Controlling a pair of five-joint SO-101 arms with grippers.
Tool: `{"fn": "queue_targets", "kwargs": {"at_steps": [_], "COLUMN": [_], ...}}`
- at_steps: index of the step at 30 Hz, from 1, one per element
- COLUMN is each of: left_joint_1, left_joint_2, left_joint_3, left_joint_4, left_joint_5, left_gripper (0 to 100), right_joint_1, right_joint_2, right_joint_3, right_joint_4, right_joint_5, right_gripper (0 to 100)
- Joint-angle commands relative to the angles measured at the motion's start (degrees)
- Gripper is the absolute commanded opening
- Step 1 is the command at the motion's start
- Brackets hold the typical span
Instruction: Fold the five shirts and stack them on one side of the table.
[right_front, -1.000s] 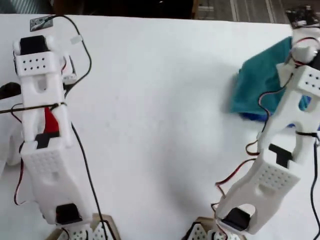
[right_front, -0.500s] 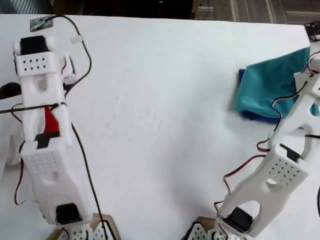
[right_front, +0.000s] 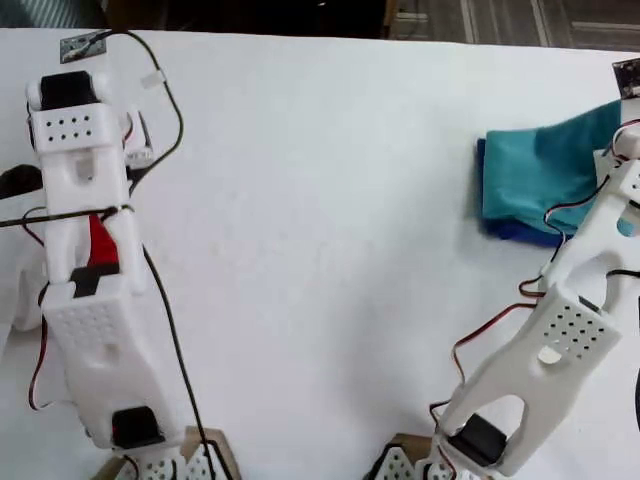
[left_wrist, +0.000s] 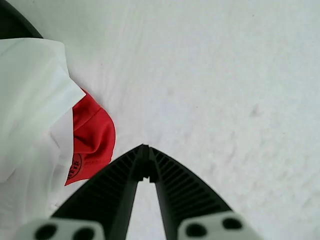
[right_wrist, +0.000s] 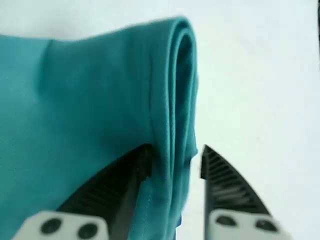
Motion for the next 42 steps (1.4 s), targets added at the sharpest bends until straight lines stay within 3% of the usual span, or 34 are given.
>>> {"fn": "queue_targets", "kwargs": {"at_steps": [1, 7, 11, 13, 19, 22, 26, 30, 34, 42], "left_joint_1": [-0.53, -0.53, -0.62, -0.53, -0.97, -5.45, -17.67, -32.62, -43.25, -51.08], "left_joint_2": [-4.22, -4.22, -4.40, -4.84, -13.63, -18.29, -20.84, -20.22, -16.53, -6.24], "left_joint_3": [-0.22, -0.31, -0.84, -1.89, -4.44, -4.26, -4.18, -2.95, 0.75, -0.66], "left_joint_4": [0.70, 0.62, 0.62, 0.79, 0.62, 0.62, 0.62, 0.26, -0.44, -3.60], "left_joint_5": [-0.35, -0.35, -0.62, -0.70, -5.45, -10.29, -18.64, -26.73, -35.16, -43.25], "left_gripper": [3, 3, 3, 3, 3, 3, 3, 3, 3, 25], "right_joint_1": [1.80, 2.86, 2.07, 1.19, -4.35, -8.31, -9.36, -10.51, -13.85, -29.32], "right_joint_2": [-1.36, -1.36, -1.19, -1.27, -1.36, -1.45, -4.18, -12.79, -29.23, -63.25], "right_joint_3": [-2.81, -6.15, -10.02, -11.34, -18.02, -23.30, -23.38, -14.51, 5.98, 51.78], "right_joint_4": [-2.77, 2.15, 11.38, 16.04, 30.73, 38.02, 37.93, 37.93, 37.93, 37.67], "right_joint_5": [0.18, -4.04, -10.90, -13.63, -14.42, -14.51, -17.67, -17.93, -17.58, -14.07], "right_gripper": [23.8, 22.0, 0.2, 5.3, 5.0, 7.0, 7.0, 7.4, 7.4, 7.4]}}
